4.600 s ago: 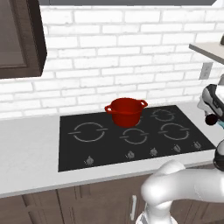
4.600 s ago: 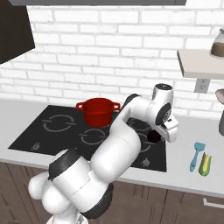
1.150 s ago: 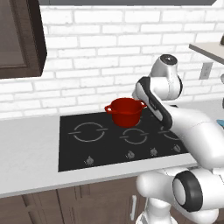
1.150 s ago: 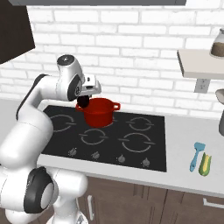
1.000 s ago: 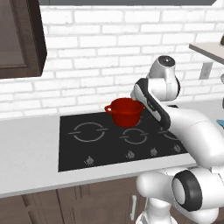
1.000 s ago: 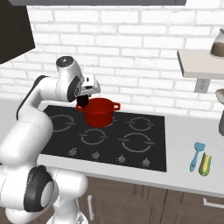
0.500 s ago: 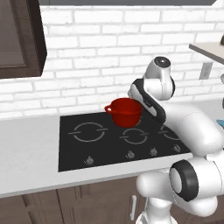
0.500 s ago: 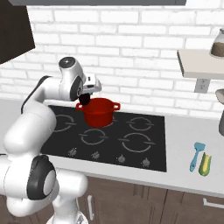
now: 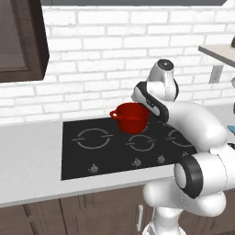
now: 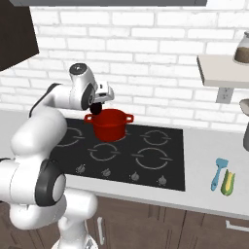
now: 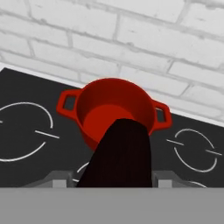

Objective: Put the corn and avocado in the pot. Retrieve the spatula and lightly stir the vegetables in the pot.

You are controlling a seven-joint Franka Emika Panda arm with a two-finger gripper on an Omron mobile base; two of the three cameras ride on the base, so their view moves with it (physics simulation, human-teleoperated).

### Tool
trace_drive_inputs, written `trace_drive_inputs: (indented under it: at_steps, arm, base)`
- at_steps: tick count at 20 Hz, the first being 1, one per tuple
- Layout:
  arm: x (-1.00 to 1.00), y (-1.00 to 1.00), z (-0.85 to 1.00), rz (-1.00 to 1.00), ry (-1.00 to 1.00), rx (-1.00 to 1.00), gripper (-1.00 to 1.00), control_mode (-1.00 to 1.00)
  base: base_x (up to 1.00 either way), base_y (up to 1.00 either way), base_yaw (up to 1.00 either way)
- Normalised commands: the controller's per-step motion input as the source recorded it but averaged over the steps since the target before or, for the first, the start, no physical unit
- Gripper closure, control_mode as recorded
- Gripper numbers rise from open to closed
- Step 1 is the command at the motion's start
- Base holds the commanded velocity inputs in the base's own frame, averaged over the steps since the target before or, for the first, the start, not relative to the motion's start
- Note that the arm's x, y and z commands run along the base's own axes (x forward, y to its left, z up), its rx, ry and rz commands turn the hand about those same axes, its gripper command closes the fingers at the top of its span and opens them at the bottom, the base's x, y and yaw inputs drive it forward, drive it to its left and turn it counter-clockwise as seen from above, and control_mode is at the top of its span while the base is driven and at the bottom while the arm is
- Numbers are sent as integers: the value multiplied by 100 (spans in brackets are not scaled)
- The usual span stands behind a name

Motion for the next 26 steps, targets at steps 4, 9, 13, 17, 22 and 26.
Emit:
trace_drive_inputs:
  at_steps: [4, 9, 13, 17, 22, 26]
  arm:
    - [16, 0, -18, 0, 0, 0, 100, -100]
    - [14, 0, -23, 0, 0, 0, 100, -100]
    - [20, 0, -25, 0, 0, 0, 100, -100]
    - [25, 0, -19, 0, 0, 0, 100, -100]
    - [27, 0, -13, 0, 0, 0, 100, -100]
    - [22, 0, -11, 0, 0, 0, 100, -100]
  base:
    - [0, 0, 0]
    - [0, 0, 0]
    - [0, 0, 0]
    - [0, 0, 0]
    - [0, 0, 0]
    - [0, 0, 0]
